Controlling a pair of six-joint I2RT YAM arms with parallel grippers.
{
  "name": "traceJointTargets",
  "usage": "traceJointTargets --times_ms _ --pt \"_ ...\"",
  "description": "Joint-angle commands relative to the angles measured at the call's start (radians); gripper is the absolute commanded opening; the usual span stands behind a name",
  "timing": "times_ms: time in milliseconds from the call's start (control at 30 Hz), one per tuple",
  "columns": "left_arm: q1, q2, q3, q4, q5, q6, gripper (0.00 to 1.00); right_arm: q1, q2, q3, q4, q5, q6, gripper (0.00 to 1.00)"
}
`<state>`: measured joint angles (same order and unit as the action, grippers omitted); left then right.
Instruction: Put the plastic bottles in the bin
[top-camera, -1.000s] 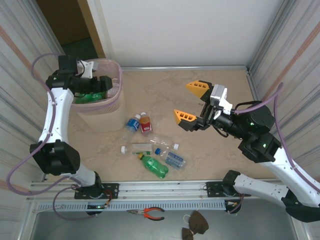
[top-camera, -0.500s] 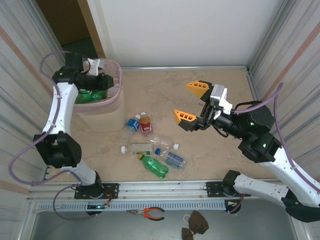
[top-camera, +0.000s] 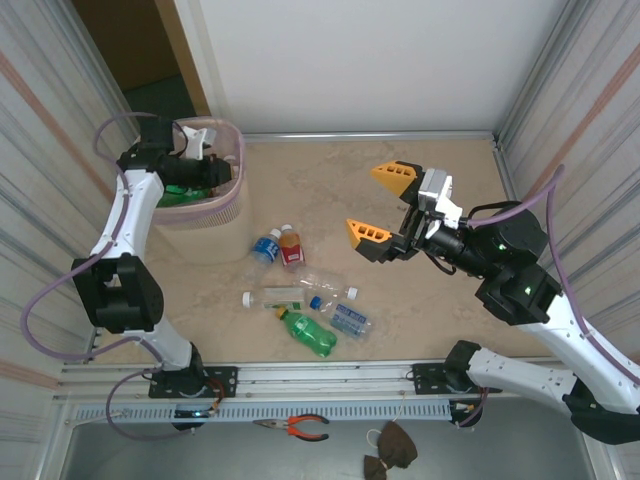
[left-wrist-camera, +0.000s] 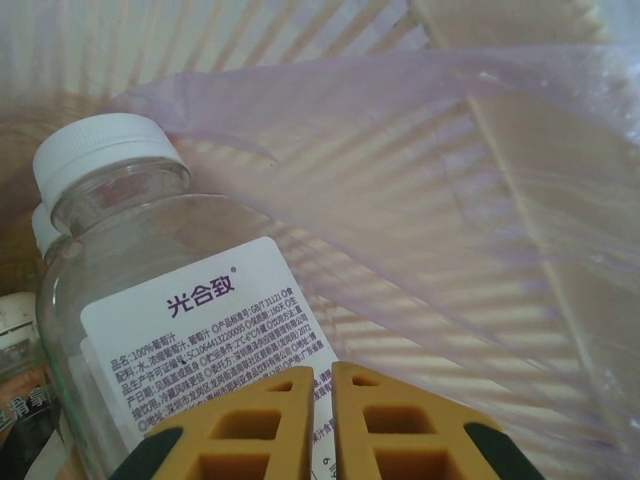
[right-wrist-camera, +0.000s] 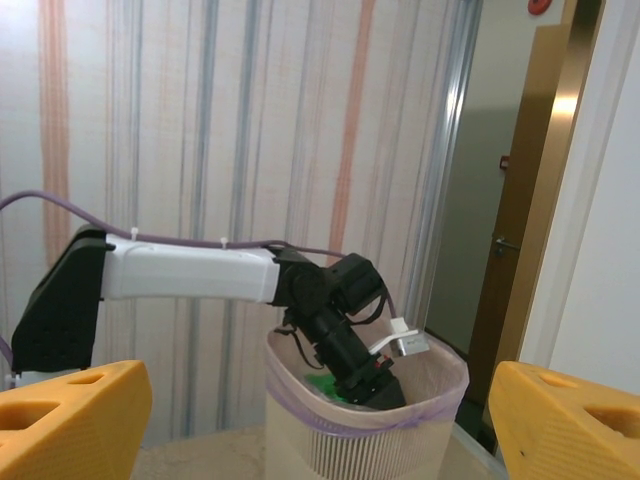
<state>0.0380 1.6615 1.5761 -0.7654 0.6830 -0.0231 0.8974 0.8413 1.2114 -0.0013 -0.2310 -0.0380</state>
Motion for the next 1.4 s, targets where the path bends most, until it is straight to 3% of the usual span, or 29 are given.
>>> traceJointTargets --times_ms 0,267,533,800,1167,1367 --pt "-0.003 0.048 -0.066 -0.117 -0.065 0.015 0.13 0.008 -0.001 0.004 0.011 0.012 -0.008 0.87" --pt "0.01 -0.075 0.042 -0.096 -0.03 -0.016 0.23 0.008 0.04 0.039 -0.066 0.096 0.0 0.87" --pt "0.025 -0.15 0.098 -0.096 -0.002 -0.043 0.28 0.002 0.182 0.111 -0.24 0.16 0.052 0.88" --pt "0.042 -0.246 0.08 -0.088 -0.003 -0.058 0.35 -0.006 0.353 0.137 -0.339 0.233 0.247 0.87" --pt "0.059 -0.393 -0.015 -0.042 0.003 -0.075 0.42 -0.098 0.619 0.2 -0.525 0.207 0.535 0.79" --pt "0.059 -0.449 -0.064 -0.026 0.016 -0.093 0.42 -0.083 0.814 0.293 -0.638 0.176 0.566 0.79"
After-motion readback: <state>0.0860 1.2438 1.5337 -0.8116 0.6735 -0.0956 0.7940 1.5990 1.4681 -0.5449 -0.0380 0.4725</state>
